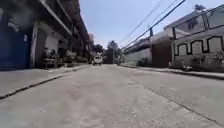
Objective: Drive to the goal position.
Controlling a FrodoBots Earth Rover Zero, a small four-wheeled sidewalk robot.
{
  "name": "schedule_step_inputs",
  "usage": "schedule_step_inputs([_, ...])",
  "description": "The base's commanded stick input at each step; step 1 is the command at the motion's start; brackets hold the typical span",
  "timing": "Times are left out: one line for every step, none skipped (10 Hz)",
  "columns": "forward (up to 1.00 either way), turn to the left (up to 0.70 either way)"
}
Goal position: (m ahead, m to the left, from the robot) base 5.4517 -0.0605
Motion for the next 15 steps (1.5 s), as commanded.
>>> schedule_step_inputs([1.0,0.0])
schedule_step_inputs([1.0,0.0])
schedule_step_inputs([1.0,0.0])
schedule_step_inputs([1.0,0.0])
schedule_step_inputs([1.0,0.0])
schedule_step_inputs([1.0,0.0])
schedule_step_inputs([1.0,0.0])
schedule_step_inputs([1.0,0.0])
schedule_step_inputs([1.0,0.0])
schedule_step_inputs([1.0,0.0])
schedule_step_inputs([1.0,0.0])
schedule_step_inputs([1.0,0.0])
schedule_step_inputs([1.0,0.0])
schedule_step_inputs([1.0,0.0])
schedule_step_inputs([1.0,0.0])
